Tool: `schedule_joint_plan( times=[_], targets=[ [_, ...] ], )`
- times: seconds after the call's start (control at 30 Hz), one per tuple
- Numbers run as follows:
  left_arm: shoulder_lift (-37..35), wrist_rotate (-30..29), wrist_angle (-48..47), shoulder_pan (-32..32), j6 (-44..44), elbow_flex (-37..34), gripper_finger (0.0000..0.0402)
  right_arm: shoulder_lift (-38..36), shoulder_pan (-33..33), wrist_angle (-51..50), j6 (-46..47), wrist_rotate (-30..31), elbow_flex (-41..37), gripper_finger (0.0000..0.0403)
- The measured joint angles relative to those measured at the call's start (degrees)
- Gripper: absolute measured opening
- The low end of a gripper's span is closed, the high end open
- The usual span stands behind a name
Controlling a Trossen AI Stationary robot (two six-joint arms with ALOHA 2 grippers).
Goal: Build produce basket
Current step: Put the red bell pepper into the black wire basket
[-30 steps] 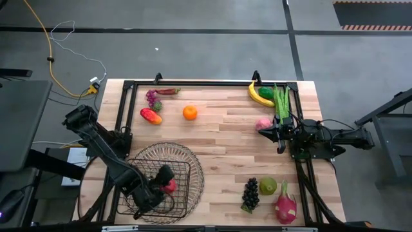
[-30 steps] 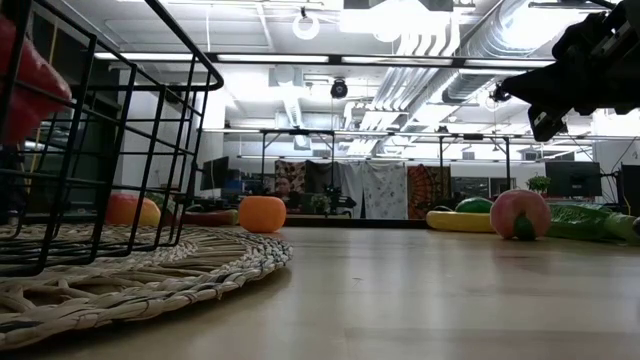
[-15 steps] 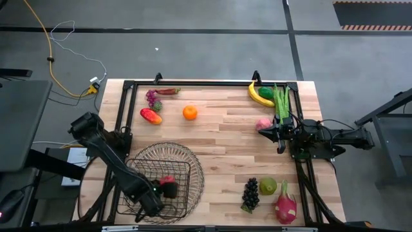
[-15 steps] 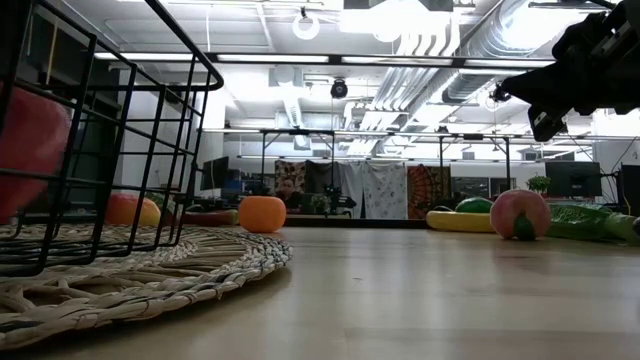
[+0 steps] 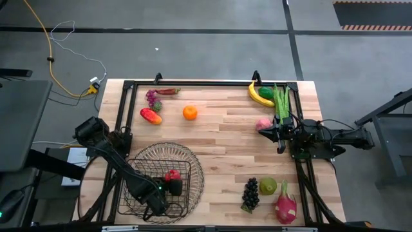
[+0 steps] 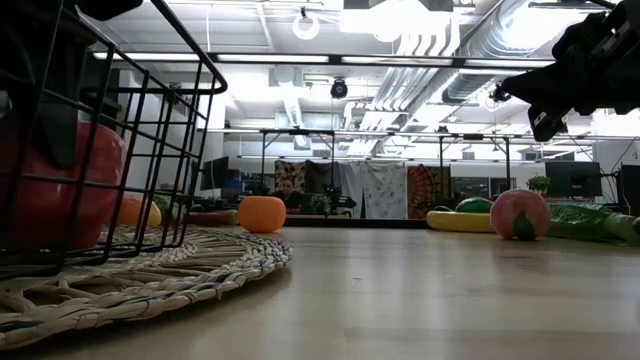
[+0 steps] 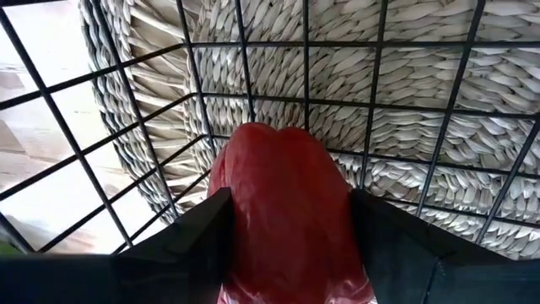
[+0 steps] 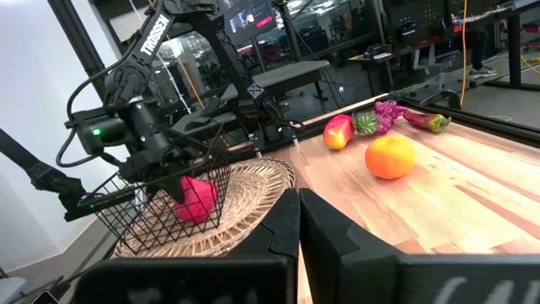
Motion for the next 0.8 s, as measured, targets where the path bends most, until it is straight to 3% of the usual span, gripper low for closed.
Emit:
schedule_joint_plan(
  times=[0.4, 0.57, 0.8],
  targets=[
    [0.2, -3.6, 9.0, 0.0, -6.9, 0.0, 0.0214, 0.0, 0.0, 0.0, 0.0, 0.0, 0.0, 0.0000],
    [0.2, -6.7, 8.8, -0.2, -5.5, 0.0, 0.0214, 0.0, 0.0, 0.0, 0.0, 0.0, 0.0, 0.0000],
    [0.2, -6.3, 8.6, -0.2, -3.2, 0.0, 0.0214, 0.0, 0.0, 0.0, 0.0, 0.0, 0.0, 0.0000]
  ],
)
